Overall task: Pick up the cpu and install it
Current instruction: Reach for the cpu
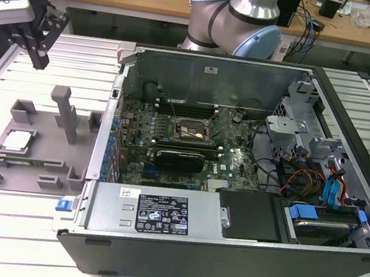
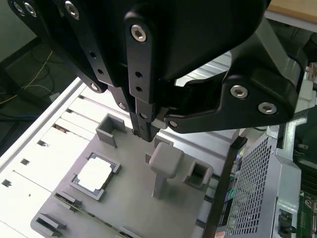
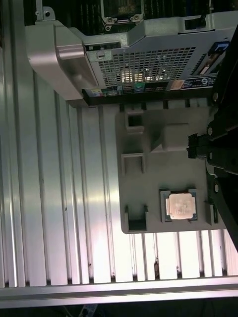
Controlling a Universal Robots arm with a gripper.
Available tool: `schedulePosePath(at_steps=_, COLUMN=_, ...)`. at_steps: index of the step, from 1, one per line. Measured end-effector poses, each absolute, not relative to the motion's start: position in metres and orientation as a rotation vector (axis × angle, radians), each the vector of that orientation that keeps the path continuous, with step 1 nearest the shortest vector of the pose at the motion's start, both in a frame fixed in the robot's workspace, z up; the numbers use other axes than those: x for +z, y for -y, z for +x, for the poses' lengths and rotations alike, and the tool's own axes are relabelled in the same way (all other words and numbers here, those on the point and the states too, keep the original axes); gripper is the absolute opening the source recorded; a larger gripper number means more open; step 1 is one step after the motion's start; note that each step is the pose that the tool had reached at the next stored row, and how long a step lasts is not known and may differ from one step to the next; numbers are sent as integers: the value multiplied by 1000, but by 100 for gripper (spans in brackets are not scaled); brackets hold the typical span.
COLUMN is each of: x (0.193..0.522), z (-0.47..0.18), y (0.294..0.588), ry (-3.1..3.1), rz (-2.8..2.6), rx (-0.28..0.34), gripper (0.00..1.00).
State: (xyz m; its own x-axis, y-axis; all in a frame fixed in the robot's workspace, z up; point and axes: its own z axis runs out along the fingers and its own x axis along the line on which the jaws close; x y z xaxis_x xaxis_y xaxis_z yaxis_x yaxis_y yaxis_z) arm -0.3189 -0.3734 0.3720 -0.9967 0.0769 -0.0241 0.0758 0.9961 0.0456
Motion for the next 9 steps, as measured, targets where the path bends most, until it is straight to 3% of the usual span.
schedulePosePath(at_steps=9, x=358, z=-334, y=375, ry=-3113, rz=119, rx=70, gripper=11)
